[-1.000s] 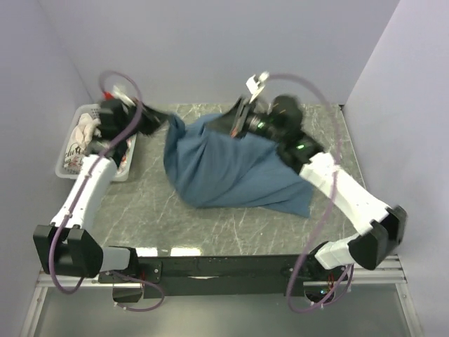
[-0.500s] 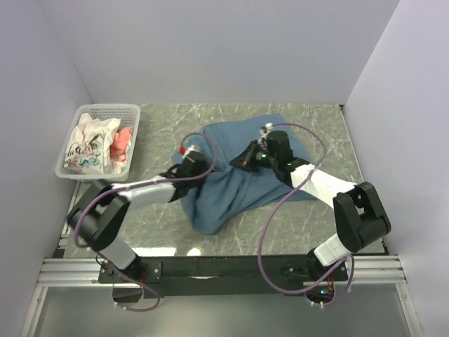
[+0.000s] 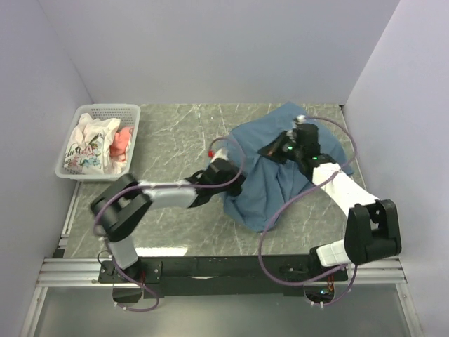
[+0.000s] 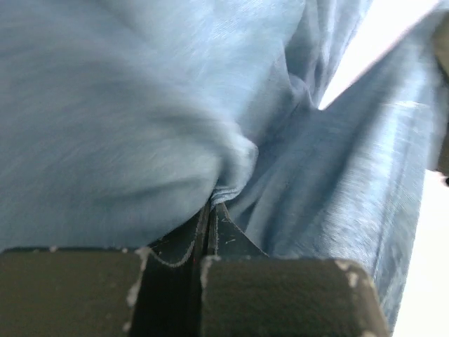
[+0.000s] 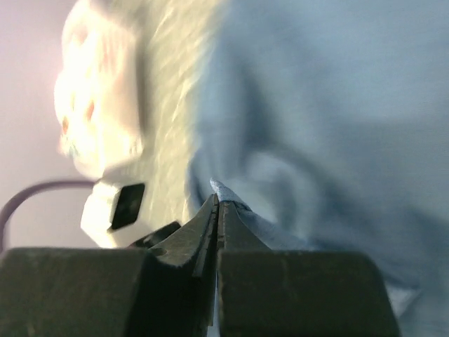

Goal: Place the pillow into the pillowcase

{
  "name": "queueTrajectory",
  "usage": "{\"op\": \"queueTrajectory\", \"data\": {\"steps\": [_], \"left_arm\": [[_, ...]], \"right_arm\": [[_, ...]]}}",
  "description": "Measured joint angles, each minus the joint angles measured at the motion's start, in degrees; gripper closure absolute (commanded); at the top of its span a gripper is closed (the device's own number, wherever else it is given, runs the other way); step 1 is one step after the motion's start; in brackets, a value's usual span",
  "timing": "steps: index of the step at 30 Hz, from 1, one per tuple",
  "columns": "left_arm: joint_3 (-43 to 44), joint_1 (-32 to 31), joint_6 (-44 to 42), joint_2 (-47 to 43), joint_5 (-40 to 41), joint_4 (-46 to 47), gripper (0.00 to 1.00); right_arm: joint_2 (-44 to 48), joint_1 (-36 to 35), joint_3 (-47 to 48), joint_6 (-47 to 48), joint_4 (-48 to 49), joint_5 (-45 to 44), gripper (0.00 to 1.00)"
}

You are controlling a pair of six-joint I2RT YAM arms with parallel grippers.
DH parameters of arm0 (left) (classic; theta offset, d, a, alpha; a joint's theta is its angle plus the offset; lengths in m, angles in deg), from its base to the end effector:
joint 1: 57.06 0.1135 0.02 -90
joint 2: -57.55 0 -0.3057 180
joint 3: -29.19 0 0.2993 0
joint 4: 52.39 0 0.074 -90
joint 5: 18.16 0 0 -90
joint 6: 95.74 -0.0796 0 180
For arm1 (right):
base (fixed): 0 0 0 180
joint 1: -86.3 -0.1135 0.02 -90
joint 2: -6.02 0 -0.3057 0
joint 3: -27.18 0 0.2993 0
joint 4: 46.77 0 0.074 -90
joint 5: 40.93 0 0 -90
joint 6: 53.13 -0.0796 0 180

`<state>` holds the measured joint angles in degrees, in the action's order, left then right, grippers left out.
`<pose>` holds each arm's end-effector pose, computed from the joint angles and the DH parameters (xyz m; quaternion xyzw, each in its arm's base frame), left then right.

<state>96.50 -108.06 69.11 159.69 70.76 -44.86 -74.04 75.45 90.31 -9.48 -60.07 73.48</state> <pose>0.2924 -0.3634 0.1710 -0.1717 0.8366 -0.4669 0.2296 0.3671 0.1039 0.2537 0.1580 0.8392 0.3941 0.3398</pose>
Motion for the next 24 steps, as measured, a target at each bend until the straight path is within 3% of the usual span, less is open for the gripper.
{"op": "queueTrajectory", "data": {"steps": [6,12,19,24], "left_arm": [[-25.9,-1.7,8.9,-29.0,9.8,-6.2,0.99],[-41.4,-9.9,22.9,-54.4,20.3,-26.6,0.99],[-41.8,-12.3,33.9,-74.9,29.8,-51.9,0.97],[-37.2,-12.4,36.9,-80.3,35.5,-64.9,0.85]], "right_arm": [[0.5,-21.6,8.1,4.6,-4.2,-3.8,1.0],[-6.3,-37.7,16.5,9.0,-6.8,-6.8,1.0],[-8.7,-43.9,16.5,11.6,-10.9,-10.1,0.97],[0.5,-43.9,14.6,13.5,-15.2,-14.0,0.93]]}}
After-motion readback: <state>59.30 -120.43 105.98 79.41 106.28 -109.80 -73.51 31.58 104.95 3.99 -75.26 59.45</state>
